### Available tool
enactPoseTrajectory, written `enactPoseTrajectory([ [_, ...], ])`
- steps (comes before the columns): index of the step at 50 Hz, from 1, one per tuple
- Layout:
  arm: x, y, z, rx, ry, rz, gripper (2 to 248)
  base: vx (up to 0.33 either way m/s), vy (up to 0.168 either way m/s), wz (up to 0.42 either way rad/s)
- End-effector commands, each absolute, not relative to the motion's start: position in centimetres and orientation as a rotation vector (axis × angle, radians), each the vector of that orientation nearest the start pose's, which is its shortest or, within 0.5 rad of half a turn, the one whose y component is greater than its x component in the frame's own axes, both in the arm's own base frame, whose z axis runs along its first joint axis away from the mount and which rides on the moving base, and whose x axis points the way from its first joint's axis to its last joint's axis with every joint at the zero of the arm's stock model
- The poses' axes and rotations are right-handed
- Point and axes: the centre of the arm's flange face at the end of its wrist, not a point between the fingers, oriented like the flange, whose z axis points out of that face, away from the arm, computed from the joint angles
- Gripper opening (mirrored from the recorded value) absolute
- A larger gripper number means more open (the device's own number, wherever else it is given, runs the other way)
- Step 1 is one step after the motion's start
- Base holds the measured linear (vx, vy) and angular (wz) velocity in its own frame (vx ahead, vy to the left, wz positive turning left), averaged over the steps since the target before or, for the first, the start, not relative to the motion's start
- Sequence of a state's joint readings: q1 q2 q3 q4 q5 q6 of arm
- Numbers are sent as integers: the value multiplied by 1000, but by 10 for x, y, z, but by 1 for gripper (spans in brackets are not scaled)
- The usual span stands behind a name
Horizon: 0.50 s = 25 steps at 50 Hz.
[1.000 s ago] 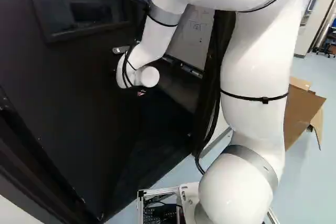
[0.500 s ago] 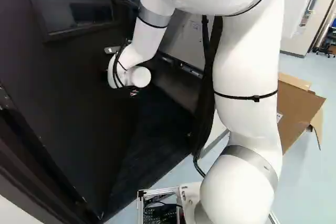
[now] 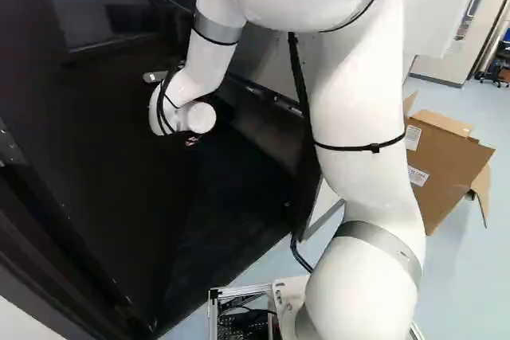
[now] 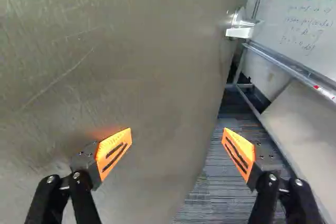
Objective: Open the door and move inside
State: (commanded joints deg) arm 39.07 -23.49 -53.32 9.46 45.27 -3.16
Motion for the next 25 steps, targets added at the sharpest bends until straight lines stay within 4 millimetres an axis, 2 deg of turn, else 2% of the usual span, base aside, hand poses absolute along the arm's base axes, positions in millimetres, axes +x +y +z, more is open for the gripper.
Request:
enactPoseTrajectory([
  [25, 454, 403, 400, -2111, -659, -1626, 247, 0, 0, 0],
])
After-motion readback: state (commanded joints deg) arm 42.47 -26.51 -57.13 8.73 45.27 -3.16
